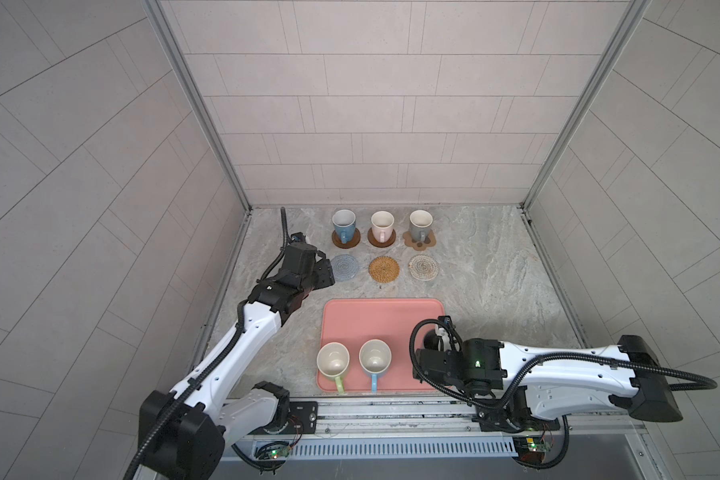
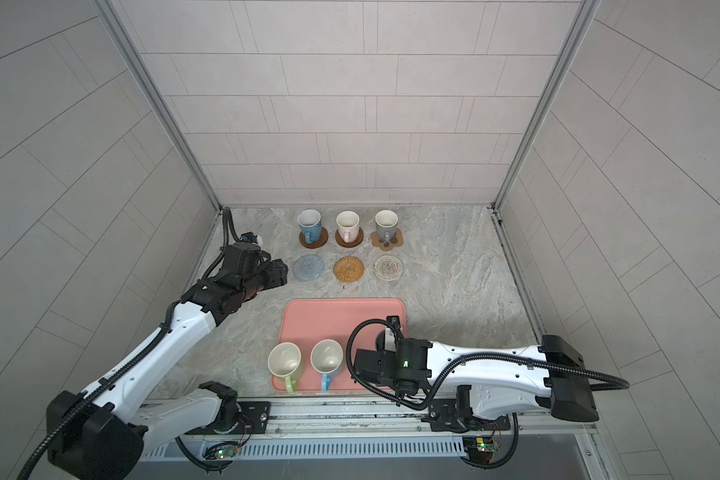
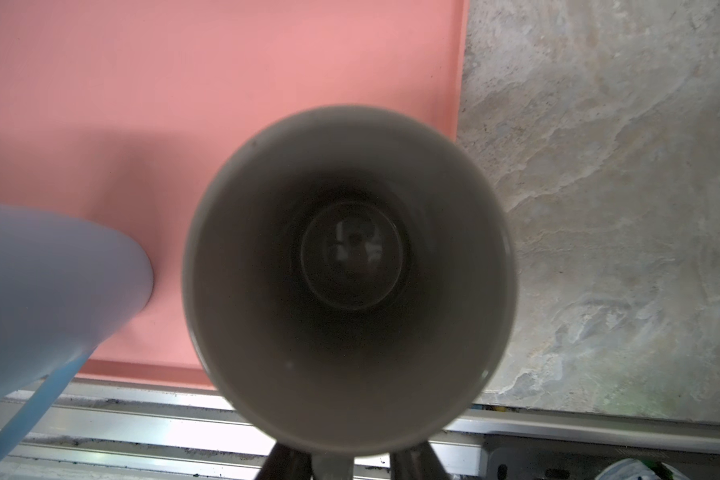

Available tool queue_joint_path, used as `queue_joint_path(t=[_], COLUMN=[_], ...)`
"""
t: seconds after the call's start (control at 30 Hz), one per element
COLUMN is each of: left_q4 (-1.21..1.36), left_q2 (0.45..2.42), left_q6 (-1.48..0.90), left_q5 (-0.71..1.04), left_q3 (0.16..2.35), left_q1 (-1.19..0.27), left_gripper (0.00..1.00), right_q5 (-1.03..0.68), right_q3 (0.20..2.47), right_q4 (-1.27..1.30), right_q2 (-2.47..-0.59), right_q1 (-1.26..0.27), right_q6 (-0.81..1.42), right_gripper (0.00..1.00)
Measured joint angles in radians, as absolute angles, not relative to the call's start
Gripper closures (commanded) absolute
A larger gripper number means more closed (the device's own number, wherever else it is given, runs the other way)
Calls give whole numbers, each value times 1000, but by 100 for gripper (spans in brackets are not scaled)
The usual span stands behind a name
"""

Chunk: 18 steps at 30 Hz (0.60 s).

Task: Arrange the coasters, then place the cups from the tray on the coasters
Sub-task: 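Grip the grey mug on the tray with right gripper while left arm withdraws, then lift the grey mug with right gripper and carry it away from the tray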

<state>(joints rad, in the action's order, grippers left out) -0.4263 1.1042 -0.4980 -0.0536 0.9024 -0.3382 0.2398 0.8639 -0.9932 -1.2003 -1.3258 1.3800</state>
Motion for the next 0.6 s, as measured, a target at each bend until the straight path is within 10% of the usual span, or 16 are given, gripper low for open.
queue_joint_path(t=[0.6], left_q4=[-432], left_q2=[1100], left_q6=[-506], left_q5=[-56], left_q3=[880], left_q1=[-338], left_gripper=[28], right_q5=[243], right_q3=[850], right_q4=[-916], right_q2=[-1223], right_q1=[-1198], right_q6=[1255], right_gripper=[79])
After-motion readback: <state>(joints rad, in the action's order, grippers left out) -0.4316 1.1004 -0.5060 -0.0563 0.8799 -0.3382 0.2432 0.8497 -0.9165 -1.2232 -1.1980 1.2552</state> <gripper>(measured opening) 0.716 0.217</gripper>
